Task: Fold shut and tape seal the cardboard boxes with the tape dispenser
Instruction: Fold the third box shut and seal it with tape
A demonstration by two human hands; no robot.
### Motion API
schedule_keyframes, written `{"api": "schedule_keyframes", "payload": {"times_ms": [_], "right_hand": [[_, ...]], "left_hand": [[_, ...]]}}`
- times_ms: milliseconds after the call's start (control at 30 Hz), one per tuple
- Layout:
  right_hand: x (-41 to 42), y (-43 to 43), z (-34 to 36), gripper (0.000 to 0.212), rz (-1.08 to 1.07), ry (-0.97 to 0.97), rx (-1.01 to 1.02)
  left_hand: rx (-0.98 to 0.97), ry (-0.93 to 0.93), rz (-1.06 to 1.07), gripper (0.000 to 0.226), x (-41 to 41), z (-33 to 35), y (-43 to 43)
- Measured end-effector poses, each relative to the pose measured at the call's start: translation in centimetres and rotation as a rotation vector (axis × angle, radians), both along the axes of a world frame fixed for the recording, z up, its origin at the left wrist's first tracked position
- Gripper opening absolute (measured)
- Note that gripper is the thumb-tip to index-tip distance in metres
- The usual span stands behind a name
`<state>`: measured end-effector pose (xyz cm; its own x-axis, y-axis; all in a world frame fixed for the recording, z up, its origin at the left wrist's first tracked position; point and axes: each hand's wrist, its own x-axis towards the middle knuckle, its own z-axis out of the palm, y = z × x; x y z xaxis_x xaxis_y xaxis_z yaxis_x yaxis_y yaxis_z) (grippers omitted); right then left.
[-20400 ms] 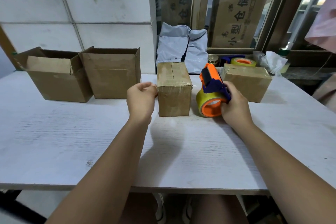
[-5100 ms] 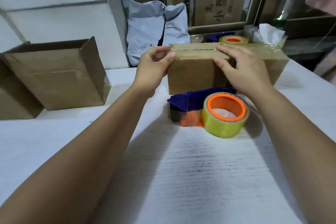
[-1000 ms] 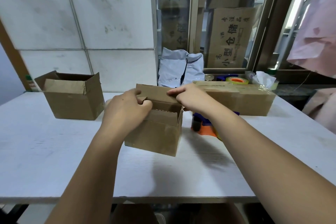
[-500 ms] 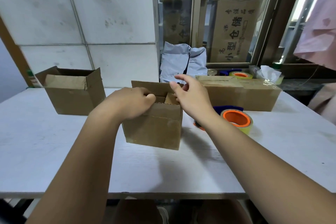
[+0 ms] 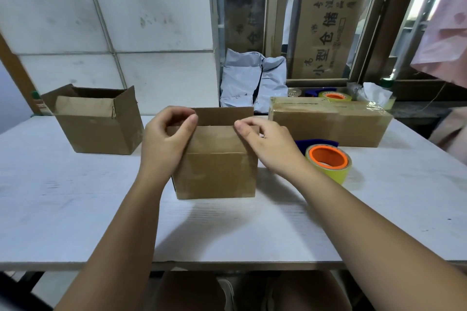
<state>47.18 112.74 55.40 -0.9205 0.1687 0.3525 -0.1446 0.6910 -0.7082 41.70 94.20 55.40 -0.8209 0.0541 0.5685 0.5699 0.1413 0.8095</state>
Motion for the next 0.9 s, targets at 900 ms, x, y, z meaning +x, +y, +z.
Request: {"api": "schedule_keyframes", "payload": {"times_ms": [900], "right_hand": [[-1.3, -0.3, -2.8, 0.012, -0.094, 0.214, -0.184]], "left_hand": [[-0.688, 0.104, 0.425, 0.034, 1.2, -1.2, 3.0]]}}
